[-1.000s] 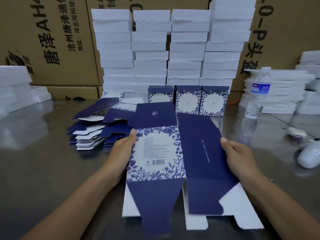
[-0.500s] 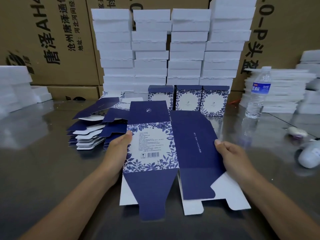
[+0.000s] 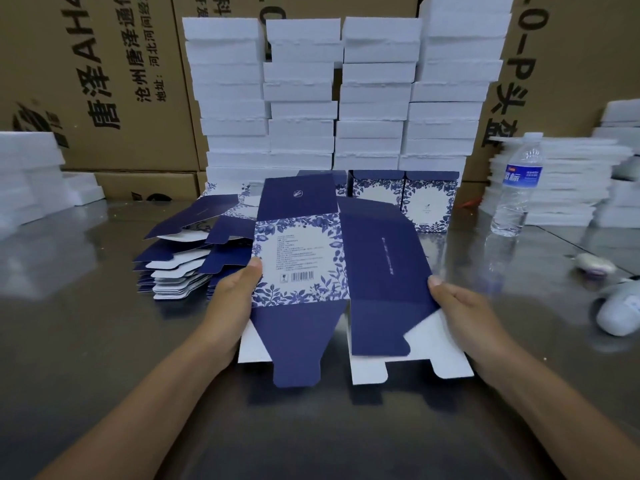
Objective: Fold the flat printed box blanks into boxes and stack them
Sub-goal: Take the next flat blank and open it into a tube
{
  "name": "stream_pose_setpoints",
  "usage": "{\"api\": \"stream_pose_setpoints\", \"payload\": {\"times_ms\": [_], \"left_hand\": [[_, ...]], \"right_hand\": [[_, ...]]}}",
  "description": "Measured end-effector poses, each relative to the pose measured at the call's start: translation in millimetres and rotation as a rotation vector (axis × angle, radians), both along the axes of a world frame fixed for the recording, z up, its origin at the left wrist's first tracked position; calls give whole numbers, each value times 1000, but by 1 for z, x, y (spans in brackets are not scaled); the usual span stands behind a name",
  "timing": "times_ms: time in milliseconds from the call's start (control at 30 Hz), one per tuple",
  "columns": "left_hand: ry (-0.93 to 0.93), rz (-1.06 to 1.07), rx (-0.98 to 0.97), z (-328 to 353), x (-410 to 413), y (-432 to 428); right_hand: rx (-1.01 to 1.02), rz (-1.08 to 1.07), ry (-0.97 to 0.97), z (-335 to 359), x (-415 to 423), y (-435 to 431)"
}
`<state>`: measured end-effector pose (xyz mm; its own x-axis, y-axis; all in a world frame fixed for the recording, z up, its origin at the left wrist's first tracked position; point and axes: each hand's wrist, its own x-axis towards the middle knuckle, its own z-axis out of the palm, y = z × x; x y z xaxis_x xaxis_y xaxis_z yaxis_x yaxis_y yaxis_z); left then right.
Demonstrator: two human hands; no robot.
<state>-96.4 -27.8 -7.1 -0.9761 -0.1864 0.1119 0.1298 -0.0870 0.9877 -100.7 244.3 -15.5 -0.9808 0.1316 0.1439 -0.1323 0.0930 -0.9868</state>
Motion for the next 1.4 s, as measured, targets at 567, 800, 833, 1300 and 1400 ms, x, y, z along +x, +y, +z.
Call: {"api": "stream_pose_setpoints", "payload": {"times_ms": [567,800,833,1300,1400], "left_hand": [[9,-32,-67,-1,1,2],[-40,-10,87,2,-1,0],[-48,-18,107,2,-2,0],[85,-148,192,5,-1,2],[84,-272,136,4,4,9]], "right_hand": [[-67,-74,-13,8,7,-5],[32,-63,-16,4,6,-3],[9,-58,-23,4,7,-3],[655,43,147,-8,12,-9],[725,158,158,-11,13,-13]]}}
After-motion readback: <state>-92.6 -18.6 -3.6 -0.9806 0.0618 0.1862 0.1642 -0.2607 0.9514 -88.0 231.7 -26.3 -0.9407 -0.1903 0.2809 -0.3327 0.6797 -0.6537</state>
